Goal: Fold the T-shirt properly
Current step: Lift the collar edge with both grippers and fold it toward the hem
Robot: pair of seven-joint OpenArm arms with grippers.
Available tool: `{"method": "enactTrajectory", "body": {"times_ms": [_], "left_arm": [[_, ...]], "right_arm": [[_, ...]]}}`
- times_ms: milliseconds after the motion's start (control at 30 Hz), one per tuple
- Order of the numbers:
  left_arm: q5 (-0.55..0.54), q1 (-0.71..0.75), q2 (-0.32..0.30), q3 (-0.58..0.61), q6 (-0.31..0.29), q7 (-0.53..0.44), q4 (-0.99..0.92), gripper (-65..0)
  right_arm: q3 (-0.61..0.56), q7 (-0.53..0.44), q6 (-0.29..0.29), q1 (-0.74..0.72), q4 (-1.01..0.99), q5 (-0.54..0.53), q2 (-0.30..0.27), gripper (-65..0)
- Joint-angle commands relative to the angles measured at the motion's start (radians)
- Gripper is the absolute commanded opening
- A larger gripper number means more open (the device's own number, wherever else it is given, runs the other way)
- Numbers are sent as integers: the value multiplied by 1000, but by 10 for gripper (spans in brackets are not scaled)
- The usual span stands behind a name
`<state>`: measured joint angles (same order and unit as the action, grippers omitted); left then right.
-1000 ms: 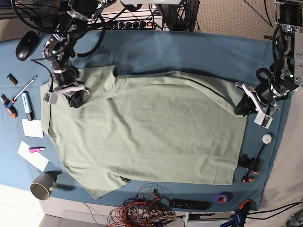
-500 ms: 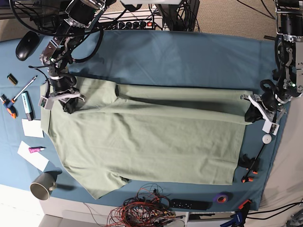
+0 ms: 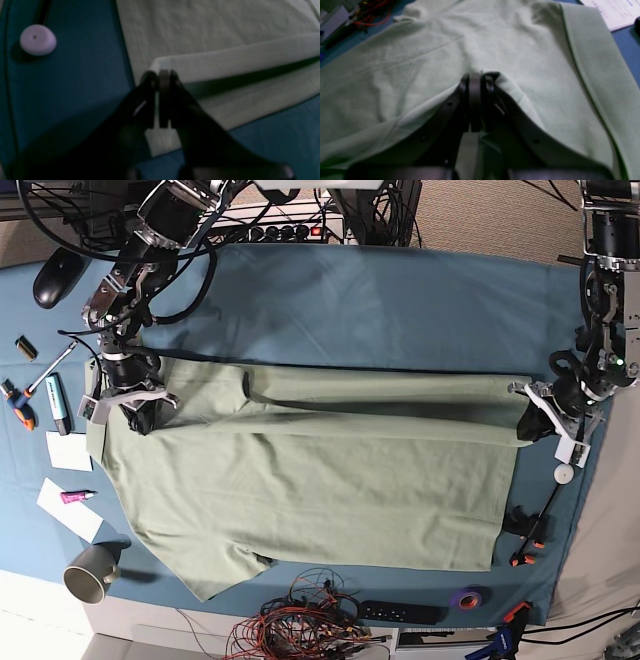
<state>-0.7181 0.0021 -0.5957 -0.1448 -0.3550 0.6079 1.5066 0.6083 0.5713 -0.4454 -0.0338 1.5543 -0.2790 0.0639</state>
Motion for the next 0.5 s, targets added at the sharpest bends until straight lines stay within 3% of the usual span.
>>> {"method": "enactTrajectory", "body": {"times_ms": [0,33,100,167,200,233,467], "left_arm": [[-6,-19,-19,-8,-4,-21,13,-650],[-6,-18,-19,-8,-9,-21,13,-635],[-6,-18,-19,-8,-11,-21,13,-437],[-6,-18,-20,-8,-9,-21,13,-293],[-6,-18,-20,-8,-2,-13,13,-266],[-6,-18,-23,-8,6,1,14,-263],[8,-16,-115,-11,22,27,17,-264]], "right_arm": [[1,-32,-6,-16,16,-3,-11,-650],[1,-32,-6,-16,15,12,-11,-650],[1,-34,-10,-16,14,19,-11,-624],[1,-30,-11,-16,14,18,-11,-419],[2,-26,-10,-16,14,18,-11,-337],[2,-21,-9,-15,14,18,-11,-297],[49,95,-9,56,85,-149,-5,-296]]}}
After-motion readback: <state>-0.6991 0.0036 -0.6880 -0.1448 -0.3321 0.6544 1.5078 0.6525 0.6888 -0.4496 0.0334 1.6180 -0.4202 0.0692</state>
